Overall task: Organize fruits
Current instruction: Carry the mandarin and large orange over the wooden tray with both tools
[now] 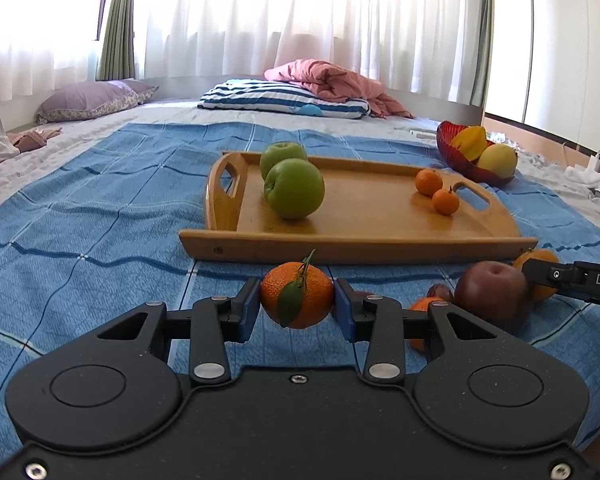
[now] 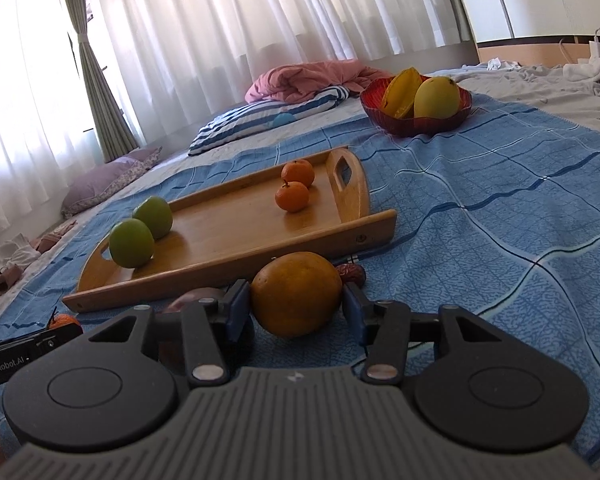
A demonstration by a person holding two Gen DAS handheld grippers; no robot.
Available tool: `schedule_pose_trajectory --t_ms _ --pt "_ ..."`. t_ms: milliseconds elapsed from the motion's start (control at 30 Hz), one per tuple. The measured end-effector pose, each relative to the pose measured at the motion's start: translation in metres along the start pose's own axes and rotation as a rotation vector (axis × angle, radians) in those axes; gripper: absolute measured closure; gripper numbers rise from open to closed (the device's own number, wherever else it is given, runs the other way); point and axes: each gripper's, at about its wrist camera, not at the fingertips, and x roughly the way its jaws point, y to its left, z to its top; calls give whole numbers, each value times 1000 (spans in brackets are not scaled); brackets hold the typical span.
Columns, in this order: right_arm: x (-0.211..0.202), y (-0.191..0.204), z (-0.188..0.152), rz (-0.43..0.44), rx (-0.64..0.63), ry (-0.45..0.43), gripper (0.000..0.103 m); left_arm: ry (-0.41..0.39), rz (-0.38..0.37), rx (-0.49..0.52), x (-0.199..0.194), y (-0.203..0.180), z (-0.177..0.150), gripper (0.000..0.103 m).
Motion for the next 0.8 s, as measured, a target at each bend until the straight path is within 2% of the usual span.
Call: schedule_pose_trajectory --t_ms 400,667,800 --pt "-10 4 18 -8 -24 -75 50 -34 -8 9 6 -2 24 65" --pt "7 11 37 -9 -84 -97 50 -48 -18 16 24 -2 48 65" --pt "22 14 46 -8 -105 -93 50 -22 -28 -4 42 -2 56 65"
